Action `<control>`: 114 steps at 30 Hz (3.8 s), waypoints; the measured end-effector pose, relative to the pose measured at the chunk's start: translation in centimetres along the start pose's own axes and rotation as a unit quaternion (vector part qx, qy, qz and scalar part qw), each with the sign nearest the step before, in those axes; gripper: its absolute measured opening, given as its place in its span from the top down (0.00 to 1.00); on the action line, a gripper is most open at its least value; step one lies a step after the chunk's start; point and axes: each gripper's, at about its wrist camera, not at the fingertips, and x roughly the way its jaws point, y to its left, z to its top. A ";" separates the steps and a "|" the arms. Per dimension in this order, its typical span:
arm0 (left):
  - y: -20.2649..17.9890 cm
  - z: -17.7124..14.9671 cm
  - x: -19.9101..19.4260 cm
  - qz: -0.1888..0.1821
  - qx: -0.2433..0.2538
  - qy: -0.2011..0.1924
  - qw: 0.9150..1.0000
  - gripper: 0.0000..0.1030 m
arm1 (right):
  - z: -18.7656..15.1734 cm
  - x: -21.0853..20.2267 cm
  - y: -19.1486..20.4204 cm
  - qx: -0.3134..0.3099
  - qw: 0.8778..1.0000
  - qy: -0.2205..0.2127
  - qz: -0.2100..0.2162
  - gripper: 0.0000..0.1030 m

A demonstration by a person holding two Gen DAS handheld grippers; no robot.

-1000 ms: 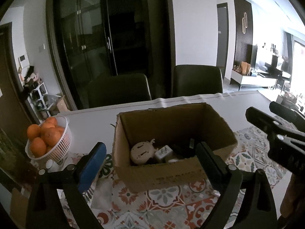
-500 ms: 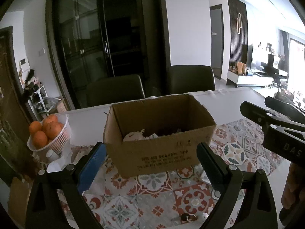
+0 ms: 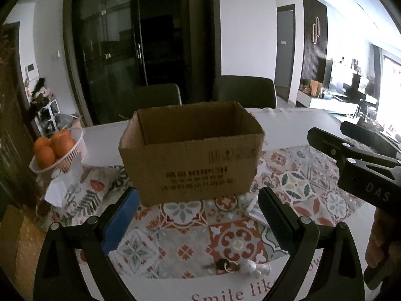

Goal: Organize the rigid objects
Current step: 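Withdraw both tools and reach toward the white figurine and white charger, then close the left tool on the white figurine while the right tool grips the white charger, then carry the white figurine and white charger over the cardboard box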

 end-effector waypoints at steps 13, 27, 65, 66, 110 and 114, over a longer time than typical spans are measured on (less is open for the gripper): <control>-3.0 -4.5 -0.1 -0.019 0.043 0.006 0.999 0.06 | -4.1 -0.1 -1.0 -0.028 0.999 0.023 0.019 0.23; -5.1 -8.4 1.1 -0.060 0.064 0.038 0.995 0.07 | -8.5 0.7 -1.4 -0.051 0.996 0.071 0.030 0.23; -6.9 -12.4 7.3 -0.089 0.099 0.104 0.986 0.22 | -12.8 7.1 0.4 -0.193 0.969 0.130 0.085 0.23; -6.9 -12.3 7.4 -0.088 0.099 0.103 0.986 0.23 | -12.7 7.4 0.3 -0.194 0.968 0.131 0.087 0.23; -3.3 -11.3 8.0 -0.090 0.033 0.106 0.990 0.51 | -12.4 11.1 1.2 -0.115 0.971 0.177 0.113 0.52; -2.9 -11.0 7.5 -0.088 0.029 0.098 0.991 0.51 | -12.1 10.1 1.0 -0.087 0.977 0.168 0.103 0.52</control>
